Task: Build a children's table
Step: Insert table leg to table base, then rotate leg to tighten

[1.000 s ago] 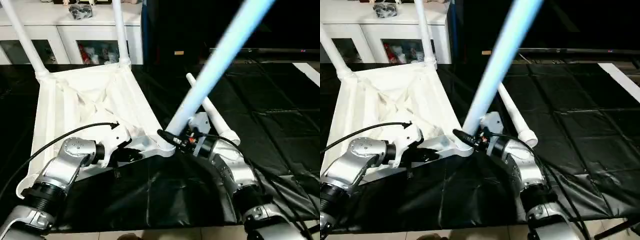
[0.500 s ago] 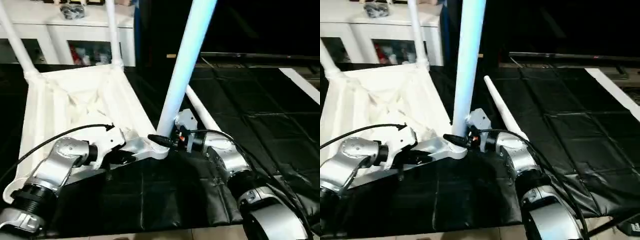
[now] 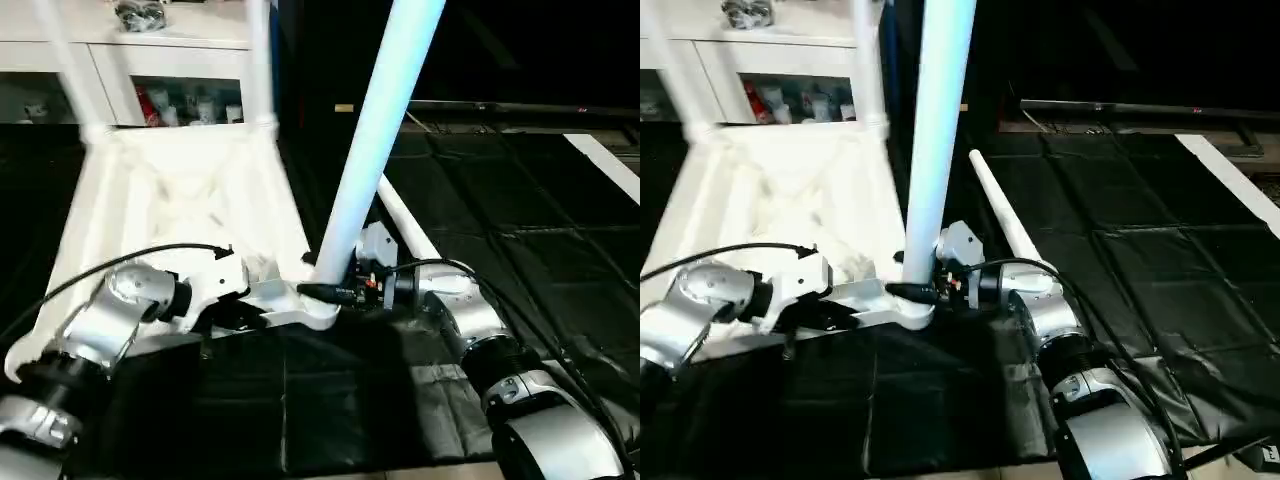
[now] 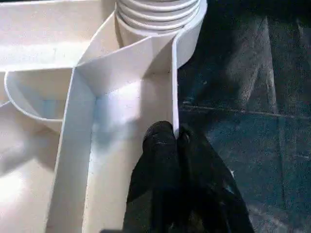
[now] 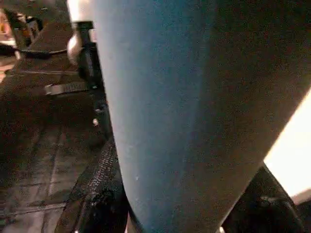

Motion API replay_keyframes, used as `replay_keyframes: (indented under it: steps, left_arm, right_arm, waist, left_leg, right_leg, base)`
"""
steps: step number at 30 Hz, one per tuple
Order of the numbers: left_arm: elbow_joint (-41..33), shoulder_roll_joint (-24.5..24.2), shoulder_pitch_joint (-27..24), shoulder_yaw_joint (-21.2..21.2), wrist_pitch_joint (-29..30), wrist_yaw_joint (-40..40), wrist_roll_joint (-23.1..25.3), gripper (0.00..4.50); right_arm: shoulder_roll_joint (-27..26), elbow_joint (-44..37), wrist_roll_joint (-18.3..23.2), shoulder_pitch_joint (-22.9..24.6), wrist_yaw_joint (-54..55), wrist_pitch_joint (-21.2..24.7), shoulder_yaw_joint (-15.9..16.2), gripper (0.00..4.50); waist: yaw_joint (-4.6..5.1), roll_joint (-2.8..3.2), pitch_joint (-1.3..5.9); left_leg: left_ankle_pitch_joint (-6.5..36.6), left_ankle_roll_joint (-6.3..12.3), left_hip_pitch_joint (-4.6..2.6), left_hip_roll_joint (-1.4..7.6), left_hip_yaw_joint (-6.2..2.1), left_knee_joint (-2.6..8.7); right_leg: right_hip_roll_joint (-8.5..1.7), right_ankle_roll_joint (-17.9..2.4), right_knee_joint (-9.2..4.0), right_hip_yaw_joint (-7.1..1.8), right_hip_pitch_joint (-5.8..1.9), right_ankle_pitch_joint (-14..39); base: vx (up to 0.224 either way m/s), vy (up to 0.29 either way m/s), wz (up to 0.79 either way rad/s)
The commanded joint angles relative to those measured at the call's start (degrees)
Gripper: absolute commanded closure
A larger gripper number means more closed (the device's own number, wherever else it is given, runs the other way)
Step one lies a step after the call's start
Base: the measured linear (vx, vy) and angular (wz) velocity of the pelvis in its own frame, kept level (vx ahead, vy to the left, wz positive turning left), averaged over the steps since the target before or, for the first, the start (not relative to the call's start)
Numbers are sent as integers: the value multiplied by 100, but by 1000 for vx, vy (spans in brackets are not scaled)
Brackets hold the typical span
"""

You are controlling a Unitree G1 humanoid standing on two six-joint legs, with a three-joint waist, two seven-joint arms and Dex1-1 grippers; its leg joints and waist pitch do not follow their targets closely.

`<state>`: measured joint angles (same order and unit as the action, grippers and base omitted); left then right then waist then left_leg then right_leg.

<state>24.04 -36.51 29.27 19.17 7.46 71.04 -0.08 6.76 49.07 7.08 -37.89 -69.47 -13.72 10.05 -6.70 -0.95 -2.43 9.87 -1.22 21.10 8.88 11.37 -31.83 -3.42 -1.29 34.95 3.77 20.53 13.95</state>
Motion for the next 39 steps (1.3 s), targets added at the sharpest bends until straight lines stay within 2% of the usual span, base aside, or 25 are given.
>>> replay_keyframes:
  steps: [1, 4, 5, 6, 11, 15, 18, 19, 22, 23, 24, 26, 27, 28, 29, 30, 31, 32, 33, 35, 38, 39]
  left_arm:
    - [113, -27, 189, 48, -53, -120, 204, 450]
    - [160, -53, 211, 50, -62, -119, 227, 450]
    - [197, -62, 224, 41, -65, -117, 235, 450]
    - [207, -62, 227, 37, -65, -115, 234, 450]
    - [320, -64, 244, 24, -98, -105, 255, 450]
    - [282, -47, 166, -108, 100, -240, 177, 450]
    - [-47, -89, -99, -327, 459, -443, 26, 450]
    - [-341, -140, -328, -469, 697, -563, -68, 450]
    - [-969, -234, -795, -709, 1112, -772, -195, 450]
    - [-1265, -234, -988, -838, 1362, -920, -230, 450]
    - [-1713, -192, -1242, -1007, 1775, -1158, -249, 450]
    - [-2056, -102, -1417, -1116, 2099, -1352, -256, 450]
    - [-2157, -60, -1461, -1139, 2198, -1400, -256, 450]
    - [-2342, 17, -1542, -1180, 2383, -1489, -256, 450]
    - [-2744, 291, -1701, -1233, 2821, -1807, -137, 450]
    - [-2911, 422, -1764, -1249, 3013, -1958, -66, 450]
    - [-3058, 550, -1797, -1202, 3192, -2105, -38, 450]
    - [-3148, 635, -1808, -1146, 3295, -2194, -18, 450]
    - [-3340, 811, -1825, -1031, 3509, -2375, 5, 450]
    - [-3430, 1005, -1794, -997, 3684, -2555, -35, 450]
    - [-3324, 1151, -1630, -943, 3716, -2721, -41, 450]
    - [-3209, 1184, -1520, -920, 3657, -2774, -8, 450]
  right_arm:
    - [-57, 525, -452, 442, -661, 566, 772, 260]
    - [-80, 540, -465, 393, -693, 580, 774, 260]
    - [-106, 544, -468, 349, -710, 605, 770, 260]
    - [-117, 542, -464, 335, -715, 618, 767, 260]
    - [-161, 527, -461, 291, -752, 698, 732, 260]
    - [-184, 557, -506, 260, -561, 801, 694, 260]
    - [-197, 589, -564, 257, -285, 847, 655, 260]
    - [-204, 600, -582, 269, -135, 884, 622, 260]
    - [-214, 601, -578, 323, 21, 945, 568, 260]
    - [-227, 618, -588, 342, 146, 967, 542, 260]
    - [-270, 673, -608, 348, 419, 1000, 484, 260]
    - [-319, 730, -615, 340, 658, 1034, 424, 260]
    - [-341, 757, -616, 329, 749, 1048, 394, 260]
    - [-380, 807, -617, 309, 916, 1075, 341, 260]
    - [-524, 988, -582, 219, 1464, 1203, 162, 260]
    - [-595, 1080, -562, 171, 1729, 1268, 76, 260]
    - [-673, 1179, -540, 108, 1989, 1320, 2, 260]
    - [-734, 1259, -525, 53, 2189, 1370, -49, 260]
    - [-858, 1413, -510, -54, 2609, 1430, -137, 260]
    - [-969, 1523, -489, -137, 2989, 1394, -219, 260]
    - [-1136, 1642, -388, -255, 3364, 1523, -341, 260]
    - [-1200, 1665, -385, -285, 3401, 1565, -324, 260]
  waist:
    - [24, 113, 156]
    - [23, 121, 137]
    - [19, 98, 144]
    - [21, 100, 142]
    - [16, 95, 151]
    - [18, 104, 174]
    - [30, 104, 185]
    - [41, 98, 182]
    - [83, 67, 185]
    - [82, 39, 204]
    - [141, 47, 221]
    - [172, 36, 218]
    - [192, 43, 210]
    - [201, 28, 196]
    - [205, 32, 182]
    - [258, 23, 130]
    - [273, 10, 117]
    - [273, 21, 91]
    - [285, 22, 87]
    - [315, 19, 101]
    - [313, -12, 106]
    - [315, -14, 90]
  left_leg:
    - [1582, 51, -134, 573, -260, 436]
    - [1696, 15, -147, 591, -264, 454]
    - [1726, -6, -157, 597, -264, 459]
    - [1733, -14, -151, 595, -264, 462]
    - [1706, -49, -158, 599, -255, 465]
    - [1681, -81, -165, 606, -253, 469]
    - [1691, -116, -155, 610, -258, 467]
    - [1726, -133, -152, 615, -259, 477]
    - [1774, -105, -131, 603, -271, 482]
    - [1738, -97, -141, 609, -270, 476]
    - [1554, -71, -119, 617, -280, 476]
    - [1519, -4, -126, 579, -261, 458]
    - [1537, -30, -118, 595, -267, 467]
    - [1624, -55, -124, 591, -268, 473]
    - [1708, -69, -120, 583, -281, 474]
    - [2003, -212, -99, 592, -324, 517]
    - [2178, -266, -125, 582, -324, 512]
    - [2540, -333, -177, 558, -355, 479]
    - [2682, -378, -200, 569, -383, 462]
    - [2885, -472, -184, 554, -435, 495]
    - [2982, -456, -196, 536, -430, 491]
    - [3227, -464, -235, 516, -443, 477]
  right_leg:
    - [-650, -1335, -382, -370, -63, 357]
    - [-655, -1314, -411, -376, -47, 677]
    - [-655, -1308, -411, -378, -43, 776]
    - [-658, -1302, -415, -379, -45, 814]
    - [-664, -1292, -420, -387, -37, 802]
    - [-660, -1320, -402, -381, -43, 754]
    - [-681, -1359, -396, -384, -53, 755]
    - [-676, -1366, -396, -384, -53, 800]
    - [-677, -1330, -424, -390, -54, 1024]
    - [-684, -1330, -420, -390, -63, 1020]
    - [-678, -1363, -386, -391, -75, 734]
    - [-634, -1369, -406, -386, -63, 674]
    - [-655, -1391, -394, -398, -69, 683]
    - [-657, -1367, -421, -403, -63, 894]
    - [-664, -1358, -438, -403, -59, 1056]
    - [-685, -1258, -486, -400, -70, 1757]
    - [-687, -1179, -515, -404, -48, 2123]
    - [-729, -986, -600, -423, 10, 2889]
    - [-749, -924, -620, -440, 39, 3127]
    - [-712, -736, -646, -414, 49, 3352]
    - [-683, -644, -664, -417, 91, 3269]
    - [-686, -555, -706, -413, 141, 3522]
  base:
    - [0, 0, 0]
    - [0, 0, 0]
    - [0, 0, 0]
    - [0, 0, 0]
    - [0, 0, 0]
    - [0, 0, 0]
    - [0, 0, 0]
    - [0, 0, 0]
    - [0, 0, 0]
    - [0, 0, 0]
    - [0, 0, 0]
    - [0, 0, 0]
    - [0, 0, 0]
    - [0, 0, 0]
    - [0, 0, 0]
    - [0, 0, 0]
    - [0, 0, 0]
    - [0, 0, 0]
    - [-60, 3, -11]
    - [-59, 5, -12]
    - [0, 0, 0]
    - [0, 0, 0]
